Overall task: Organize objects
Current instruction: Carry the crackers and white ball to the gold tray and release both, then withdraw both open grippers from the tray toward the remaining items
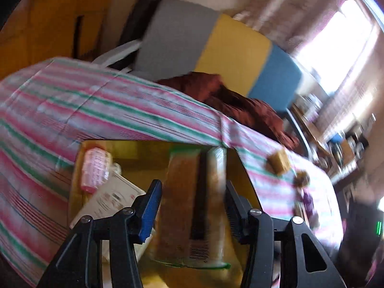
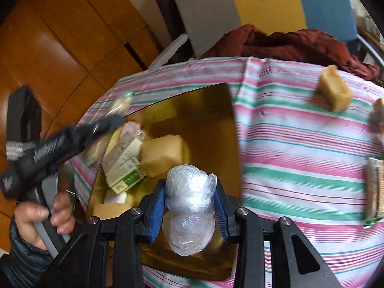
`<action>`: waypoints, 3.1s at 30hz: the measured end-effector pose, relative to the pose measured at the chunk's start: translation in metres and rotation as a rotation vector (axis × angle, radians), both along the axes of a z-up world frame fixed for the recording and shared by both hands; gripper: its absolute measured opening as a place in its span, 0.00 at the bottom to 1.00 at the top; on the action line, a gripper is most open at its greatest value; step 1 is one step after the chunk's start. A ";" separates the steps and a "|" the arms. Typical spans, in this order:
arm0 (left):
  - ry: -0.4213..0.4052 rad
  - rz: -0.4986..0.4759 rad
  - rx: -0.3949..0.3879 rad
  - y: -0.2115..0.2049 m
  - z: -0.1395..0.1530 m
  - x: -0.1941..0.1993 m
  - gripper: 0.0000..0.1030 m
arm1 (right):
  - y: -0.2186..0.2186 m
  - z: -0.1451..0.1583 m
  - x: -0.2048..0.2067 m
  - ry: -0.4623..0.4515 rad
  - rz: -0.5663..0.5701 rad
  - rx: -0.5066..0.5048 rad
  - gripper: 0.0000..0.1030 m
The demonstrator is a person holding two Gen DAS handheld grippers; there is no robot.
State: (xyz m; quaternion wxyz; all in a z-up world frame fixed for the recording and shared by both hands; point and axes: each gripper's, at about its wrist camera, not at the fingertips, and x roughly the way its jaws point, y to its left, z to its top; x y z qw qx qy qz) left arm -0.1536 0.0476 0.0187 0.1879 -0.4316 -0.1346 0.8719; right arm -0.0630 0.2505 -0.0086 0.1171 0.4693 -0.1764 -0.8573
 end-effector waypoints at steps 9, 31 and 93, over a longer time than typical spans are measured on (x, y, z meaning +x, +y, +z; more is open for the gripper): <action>0.050 0.079 -0.019 -0.023 0.004 -0.004 0.65 | -0.033 -0.018 -0.007 -0.017 0.034 0.009 0.39; 0.141 -0.038 -0.169 -0.006 -0.020 0.117 0.68 | -0.032 -0.010 0.038 0.008 0.034 0.183 0.69; 0.248 -0.440 -0.354 0.162 -0.016 0.166 0.81 | 0.309 -0.014 0.131 -0.106 -0.967 0.032 0.82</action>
